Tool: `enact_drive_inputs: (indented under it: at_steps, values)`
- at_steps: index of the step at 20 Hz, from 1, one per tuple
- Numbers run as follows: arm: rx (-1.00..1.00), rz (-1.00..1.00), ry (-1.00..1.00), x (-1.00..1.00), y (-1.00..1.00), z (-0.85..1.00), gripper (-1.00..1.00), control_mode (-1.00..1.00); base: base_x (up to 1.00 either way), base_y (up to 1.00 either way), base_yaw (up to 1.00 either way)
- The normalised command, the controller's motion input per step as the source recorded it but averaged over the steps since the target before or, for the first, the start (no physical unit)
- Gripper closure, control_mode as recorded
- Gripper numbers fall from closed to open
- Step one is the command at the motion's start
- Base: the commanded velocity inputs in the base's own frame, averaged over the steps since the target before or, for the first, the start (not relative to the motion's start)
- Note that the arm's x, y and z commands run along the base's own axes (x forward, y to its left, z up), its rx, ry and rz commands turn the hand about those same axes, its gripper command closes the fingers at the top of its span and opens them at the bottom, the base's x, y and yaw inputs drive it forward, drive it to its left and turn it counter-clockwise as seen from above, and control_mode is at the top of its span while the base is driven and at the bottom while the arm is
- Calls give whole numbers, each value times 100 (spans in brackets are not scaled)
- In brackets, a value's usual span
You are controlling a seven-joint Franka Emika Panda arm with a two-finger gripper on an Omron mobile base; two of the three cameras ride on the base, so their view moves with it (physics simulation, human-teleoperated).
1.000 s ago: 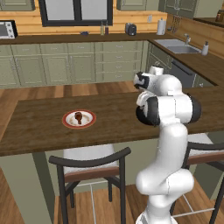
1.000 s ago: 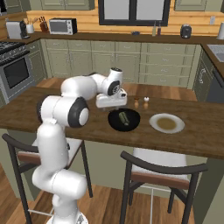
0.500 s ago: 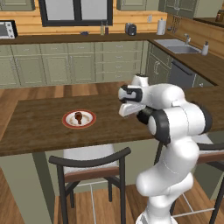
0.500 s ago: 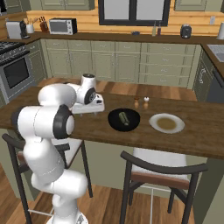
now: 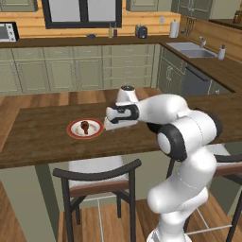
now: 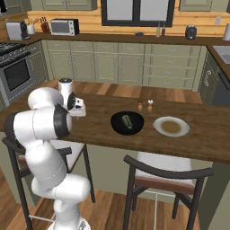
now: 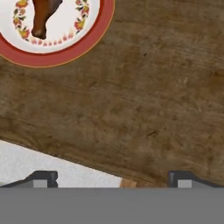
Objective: Pick the chicken drumstick and cucumber from their plates and place them in the bowl. Then put the bowl in the fridge.
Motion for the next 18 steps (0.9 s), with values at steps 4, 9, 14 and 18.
enact_drive_inputs:
  at_steps: [4,9,14,18]
  values:
    - [0,-19,0,21,100,-2,-100,-100,0,0,0]
    - [0,-14,0,49,100,0,-100,-100,0,0,0]
    - [0,-10,0,71,85,0,-100,-100,0,0,0]
    - [0,-11,4,66,50,-7,-100,-100,0,0,0]
